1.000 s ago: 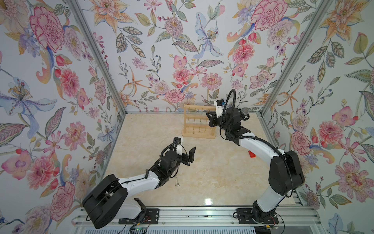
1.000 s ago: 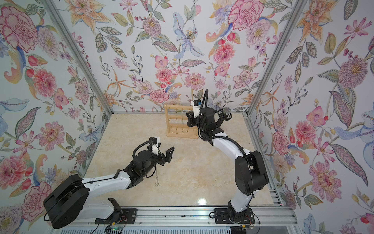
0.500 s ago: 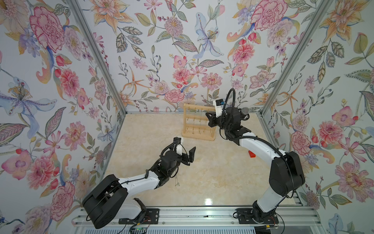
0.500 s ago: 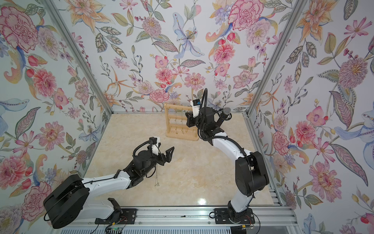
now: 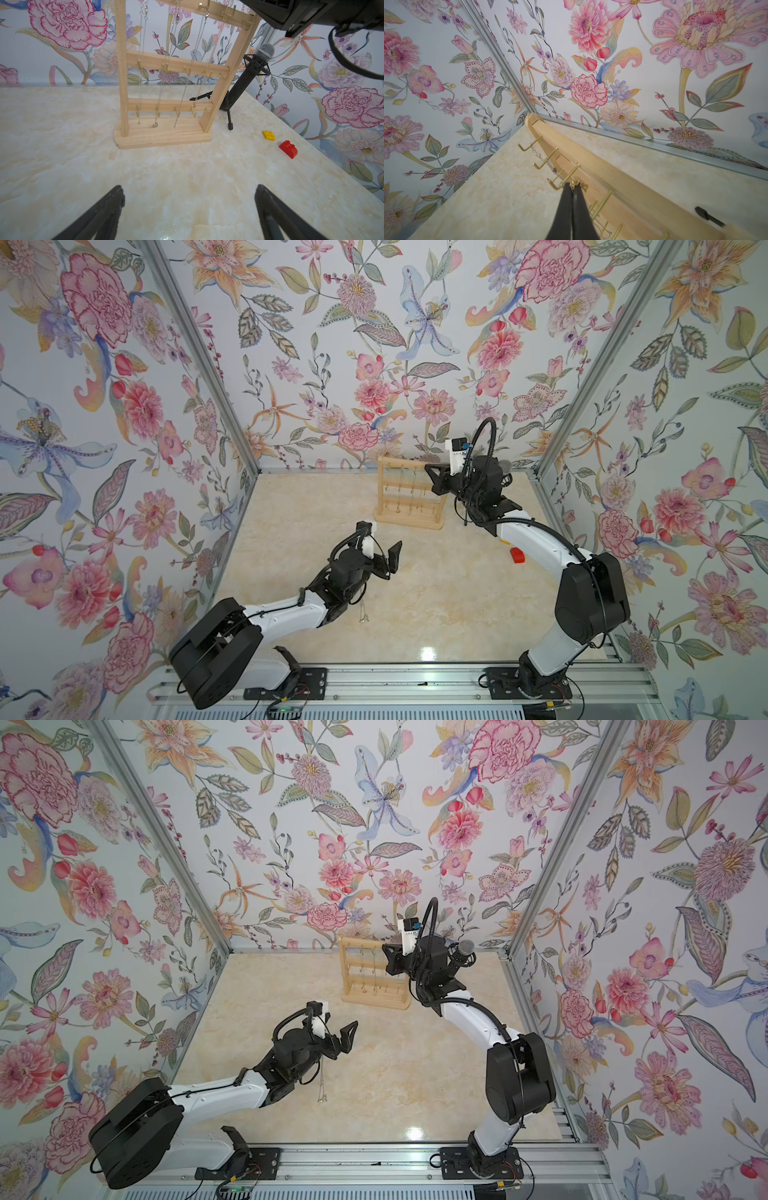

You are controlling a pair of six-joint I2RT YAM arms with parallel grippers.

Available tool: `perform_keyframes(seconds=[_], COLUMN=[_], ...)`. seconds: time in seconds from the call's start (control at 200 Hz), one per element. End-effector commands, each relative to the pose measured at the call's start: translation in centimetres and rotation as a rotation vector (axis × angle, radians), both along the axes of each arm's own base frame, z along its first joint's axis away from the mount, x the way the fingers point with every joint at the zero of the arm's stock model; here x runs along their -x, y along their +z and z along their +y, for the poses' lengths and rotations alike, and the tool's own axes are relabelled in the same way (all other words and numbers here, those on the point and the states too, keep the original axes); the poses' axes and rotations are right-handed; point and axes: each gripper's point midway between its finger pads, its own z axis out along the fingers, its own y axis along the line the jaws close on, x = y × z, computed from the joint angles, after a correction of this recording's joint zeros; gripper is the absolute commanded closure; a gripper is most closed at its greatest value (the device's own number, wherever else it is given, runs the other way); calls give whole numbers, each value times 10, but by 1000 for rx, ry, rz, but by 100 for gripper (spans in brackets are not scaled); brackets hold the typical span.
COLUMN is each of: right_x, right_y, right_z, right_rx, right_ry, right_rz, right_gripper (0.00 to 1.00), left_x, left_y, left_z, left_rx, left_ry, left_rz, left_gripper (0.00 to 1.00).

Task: Take the necklace off the jewelry display stand
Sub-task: Take off the necklace from the stand.

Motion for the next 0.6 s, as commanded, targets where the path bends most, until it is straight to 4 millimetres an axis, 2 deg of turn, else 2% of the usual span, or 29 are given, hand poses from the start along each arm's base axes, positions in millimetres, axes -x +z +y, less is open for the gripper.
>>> perform_keyframes(seconds=[0.0, 0.33, 0.595], right_x=[8, 17, 37], right_y=[33, 54, 72], right_z=[-1, 3, 9], right_rx=[-54, -91, -91], right_ry=[23, 58, 88], right_rz=[-72, -109, -144], right_gripper=[100, 100, 100], left_x=[-1, -1, -1], left_y=[7, 6, 8], left_z=[0, 0, 1], left_rx=[26, 24, 24], left_ry=[2, 2, 7], left_rz=[-20, -18, -23], left_gripper=[1, 1, 1])
